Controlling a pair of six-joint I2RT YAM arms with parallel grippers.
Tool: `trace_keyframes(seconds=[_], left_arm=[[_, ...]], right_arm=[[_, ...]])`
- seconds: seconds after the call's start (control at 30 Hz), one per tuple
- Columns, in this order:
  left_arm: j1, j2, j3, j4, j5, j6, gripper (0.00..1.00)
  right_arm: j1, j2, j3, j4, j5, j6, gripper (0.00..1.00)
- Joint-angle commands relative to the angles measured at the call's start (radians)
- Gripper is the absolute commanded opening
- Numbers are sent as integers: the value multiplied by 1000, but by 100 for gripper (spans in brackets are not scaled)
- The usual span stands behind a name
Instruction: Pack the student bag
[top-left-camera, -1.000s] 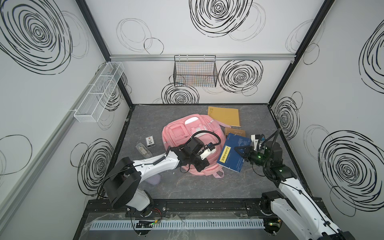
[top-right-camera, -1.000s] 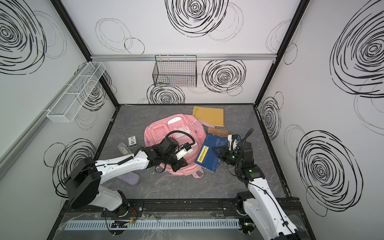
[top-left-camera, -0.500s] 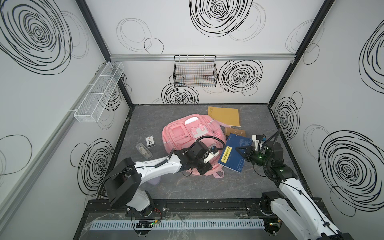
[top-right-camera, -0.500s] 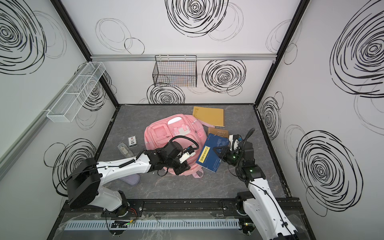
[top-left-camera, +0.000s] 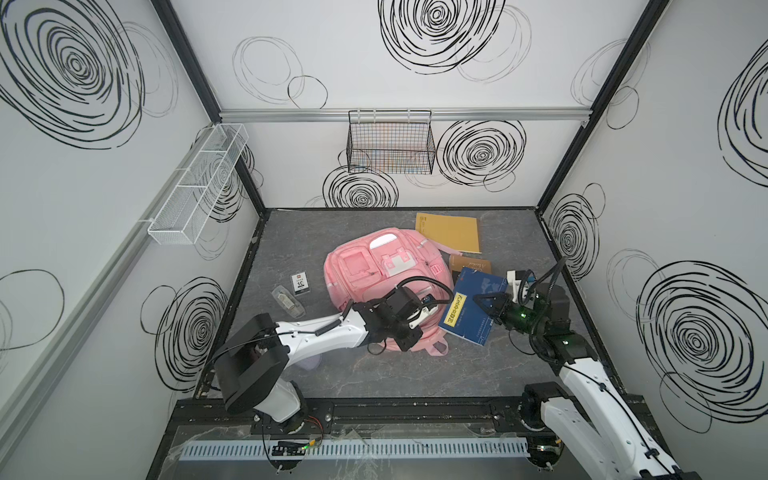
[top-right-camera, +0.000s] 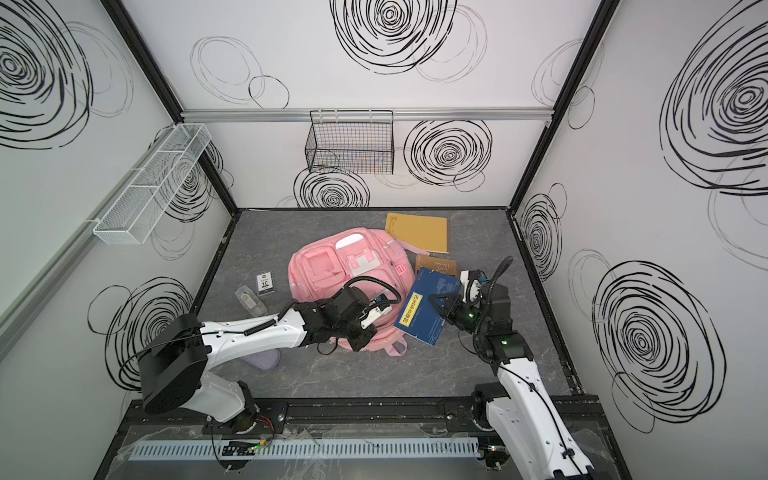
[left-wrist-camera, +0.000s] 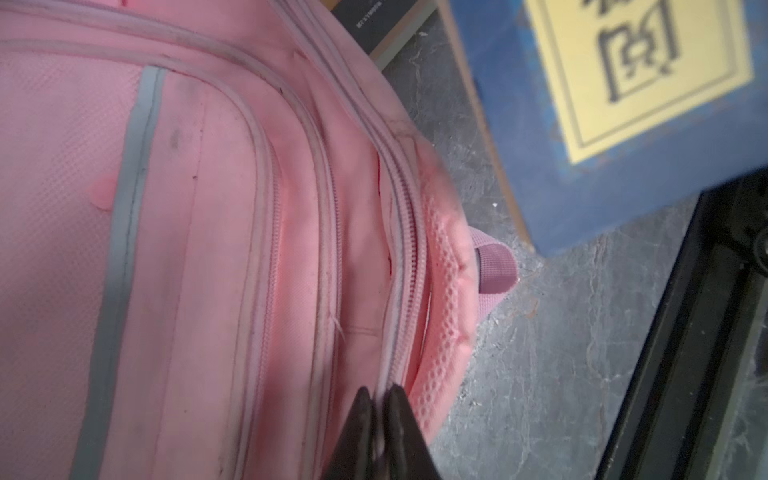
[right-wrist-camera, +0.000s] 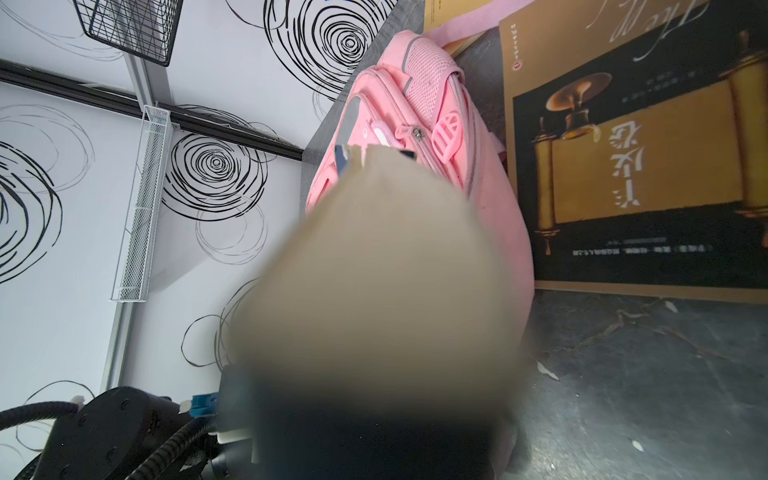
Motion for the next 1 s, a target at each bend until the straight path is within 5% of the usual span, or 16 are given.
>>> trace_keyframes(seconds=[0.0, 0.23, 0.3, 0.7, 0.97], left_arm=[[2, -8, 15, 28, -8, 0, 11], [24, -16, 13, 38, 37, -21, 11], [33, -20, 13, 44, 56, -28, 0], [89, -140, -55, 172, 143, -103, 0], [89, -344, -110, 331, 11, -136, 0]], right_arm=[[-7, -14, 29, 19, -21, -12, 0], [-8, -16, 26, 21, -23, -10, 0], [-8, -16, 26, 20, -23, -9, 0], [-5, 10, -38, 112, -44, 56, 0], [119, 87, -85, 352, -33, 246, 0]])
